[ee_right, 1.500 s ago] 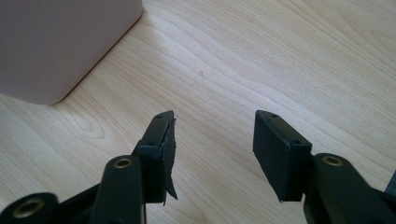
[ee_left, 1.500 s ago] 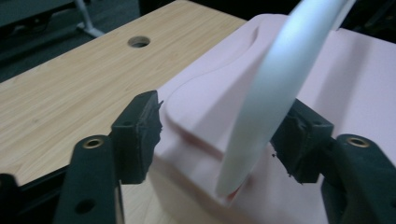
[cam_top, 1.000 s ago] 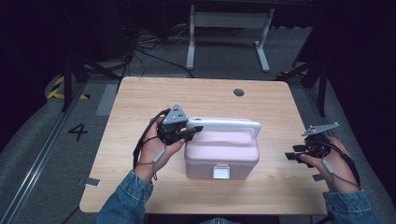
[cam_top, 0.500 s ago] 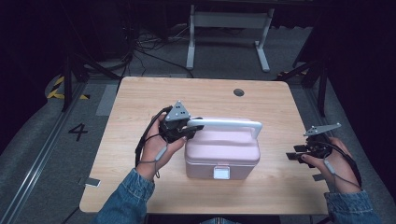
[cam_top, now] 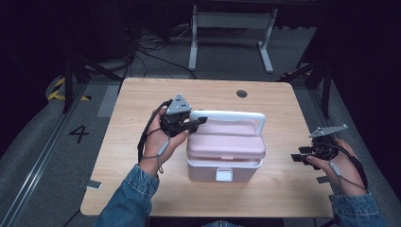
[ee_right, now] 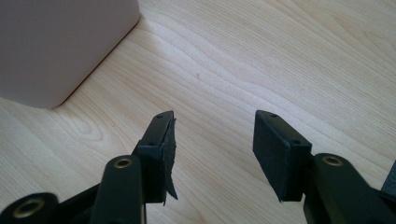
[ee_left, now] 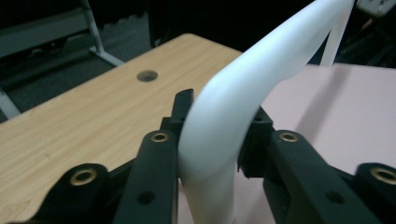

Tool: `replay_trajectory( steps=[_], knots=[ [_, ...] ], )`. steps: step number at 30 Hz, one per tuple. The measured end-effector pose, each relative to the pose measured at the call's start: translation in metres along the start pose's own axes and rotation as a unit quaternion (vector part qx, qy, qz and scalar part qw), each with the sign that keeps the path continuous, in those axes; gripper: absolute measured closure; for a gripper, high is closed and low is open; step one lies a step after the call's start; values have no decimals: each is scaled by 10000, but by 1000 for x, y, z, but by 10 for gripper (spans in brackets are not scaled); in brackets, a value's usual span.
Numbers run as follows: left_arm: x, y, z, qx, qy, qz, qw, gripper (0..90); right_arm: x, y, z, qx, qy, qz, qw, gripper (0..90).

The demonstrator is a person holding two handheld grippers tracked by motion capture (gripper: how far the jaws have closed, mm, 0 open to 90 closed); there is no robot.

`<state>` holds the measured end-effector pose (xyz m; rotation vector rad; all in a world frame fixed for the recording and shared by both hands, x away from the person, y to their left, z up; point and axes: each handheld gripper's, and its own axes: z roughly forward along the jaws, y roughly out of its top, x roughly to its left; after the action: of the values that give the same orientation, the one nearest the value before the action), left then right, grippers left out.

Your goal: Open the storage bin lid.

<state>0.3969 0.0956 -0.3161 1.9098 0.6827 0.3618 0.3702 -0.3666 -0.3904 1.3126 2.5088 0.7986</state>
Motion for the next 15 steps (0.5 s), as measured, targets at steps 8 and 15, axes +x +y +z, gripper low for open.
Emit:
replay_trajectory(
  steps=[8,15],
  knots=[
    [8,9,2,-29,126,29,9999,715,0,0,1,-15,8,-30,10000,503],
    [13,15,6,37,234,35,9997,722,-1,0,0,-55,-1,-13,10000,511]
  ],
)
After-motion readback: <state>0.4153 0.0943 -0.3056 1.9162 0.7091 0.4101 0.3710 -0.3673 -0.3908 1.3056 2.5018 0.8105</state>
